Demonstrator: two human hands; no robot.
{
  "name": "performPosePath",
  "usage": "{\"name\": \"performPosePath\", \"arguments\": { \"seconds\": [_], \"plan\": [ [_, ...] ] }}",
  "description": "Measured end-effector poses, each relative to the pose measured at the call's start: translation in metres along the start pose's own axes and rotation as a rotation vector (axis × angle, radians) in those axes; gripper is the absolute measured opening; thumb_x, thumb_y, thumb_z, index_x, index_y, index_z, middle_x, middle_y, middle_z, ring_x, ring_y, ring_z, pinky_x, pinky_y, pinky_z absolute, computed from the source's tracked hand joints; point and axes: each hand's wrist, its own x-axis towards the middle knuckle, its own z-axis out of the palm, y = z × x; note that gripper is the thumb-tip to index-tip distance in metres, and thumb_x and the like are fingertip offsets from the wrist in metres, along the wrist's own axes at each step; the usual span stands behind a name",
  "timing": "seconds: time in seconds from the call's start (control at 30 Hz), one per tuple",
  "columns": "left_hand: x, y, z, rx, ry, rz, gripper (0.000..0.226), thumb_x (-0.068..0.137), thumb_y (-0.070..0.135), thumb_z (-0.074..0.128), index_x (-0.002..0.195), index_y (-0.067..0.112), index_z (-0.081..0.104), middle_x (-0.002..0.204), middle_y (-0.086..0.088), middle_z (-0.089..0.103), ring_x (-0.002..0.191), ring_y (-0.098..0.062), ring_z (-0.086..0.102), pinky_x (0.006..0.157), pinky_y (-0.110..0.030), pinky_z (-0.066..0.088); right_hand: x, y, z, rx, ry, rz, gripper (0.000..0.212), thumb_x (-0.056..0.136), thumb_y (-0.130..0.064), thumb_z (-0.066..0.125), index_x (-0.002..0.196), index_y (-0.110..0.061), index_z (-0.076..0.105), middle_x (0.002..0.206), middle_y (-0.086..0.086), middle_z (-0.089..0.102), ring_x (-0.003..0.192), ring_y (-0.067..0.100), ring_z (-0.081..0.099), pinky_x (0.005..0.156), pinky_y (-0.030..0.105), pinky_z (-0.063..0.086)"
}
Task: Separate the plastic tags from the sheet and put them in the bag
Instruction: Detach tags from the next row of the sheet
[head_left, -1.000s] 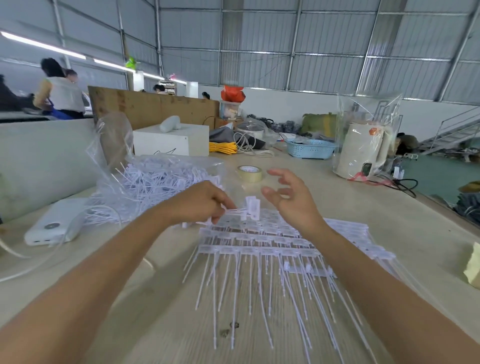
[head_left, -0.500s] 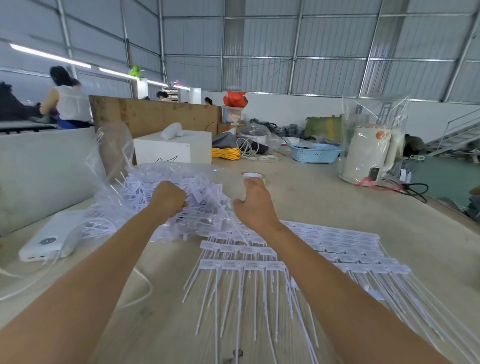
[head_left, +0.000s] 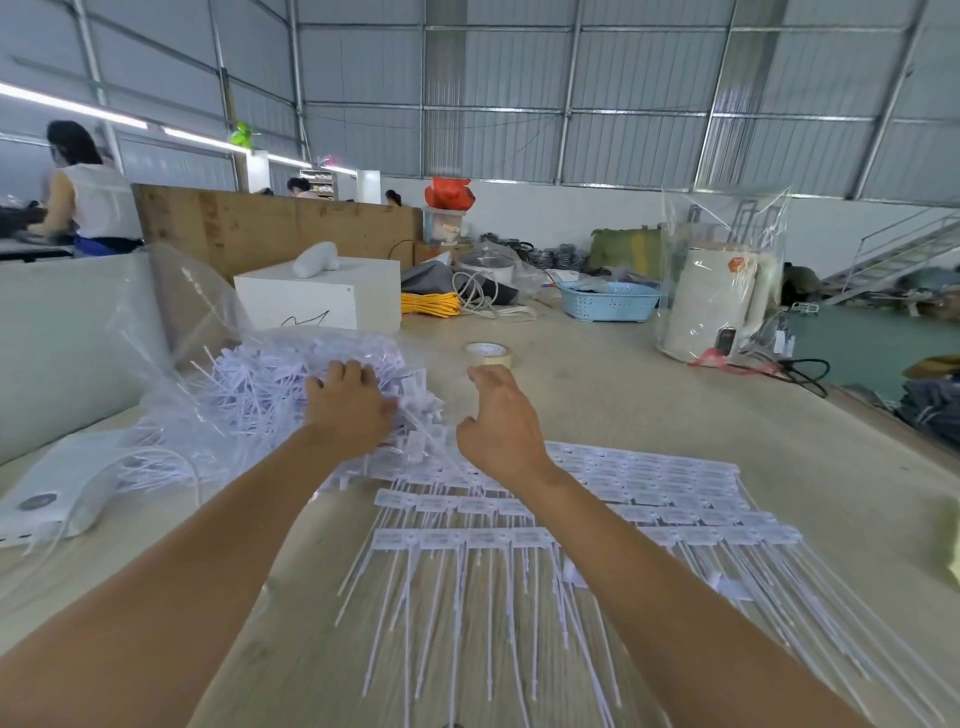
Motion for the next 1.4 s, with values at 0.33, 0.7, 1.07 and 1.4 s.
{"name": "performPosePath", "arguments": {
  "seconds": [0.33,0.7,1.07,1.4],
  "plan": [
    [0.006,-0.007,-0.006,0.140,-0.215,-0.179,0.064,0.098,0.042,0.028,0.148,0.007,0.009,0.153,-0.016,0.022,0.141,-0.036,0.016,0.107,-0.059,0.024,0.000,-0.001,-0.004,0.058,-0.006,0.019,0.066,0.082,0.007,0.053,0.143,-0.003,0.030,0.147,0.009,0.032,0.128,0.023,0.041,0.092,0.017,0.030],
    [-0.020,0.035,-0.048,-0.011,0.090,0.087,0.032,0.091,0.028,0.045,0.111,0.007,0.061,0.118,-0.015,0.053,0.114,-0.032,0.046,0.091,-0.042,0.040,-0.006,0.007,-0.013,-0.044,-0.137,-0.026,0.072,0.085,0.004,0.052,0.148,-0.005,0.019,0.149,0.009,0.026,0.132,0.022,0.036,0.096,0.017,0.029],
    [-0.010,0.040,-0.055,-0.420,-0.304,-0.010,0.017,0.080,0.011,0.065,0.067,0.004,0.055,0.064,-0.007,0.059,0.067,-0.023,0.063,0.060,-0.026,0.048,-0.007,0.016,-0.013,-0.089,-0.161,-0.041,0.076,0.083,0.008,0.051,0.149,-0.005,0.016,0.152,0.005,0.021,0.134,0.022,0.033,0.102,0.021,0.029],
    [-0.009,0.004,-0.002,0.354,-0.120,0.366,0.038,0.101,0.033,0.036,0.137,0.021,0.038,0.142,-0.012,0.034,0.131,-0.035,0.031,0.103,-0.044,0.039,-0.007,0.015,-0.008,-0.062,-0.137,-0.074,0.075,0.084,0.006,0.049,0.150,-0.007,0.016,0.153,0.002,0.020,0.136,0.020,0.030,0.102,0.019,0.027]
  ]
}}
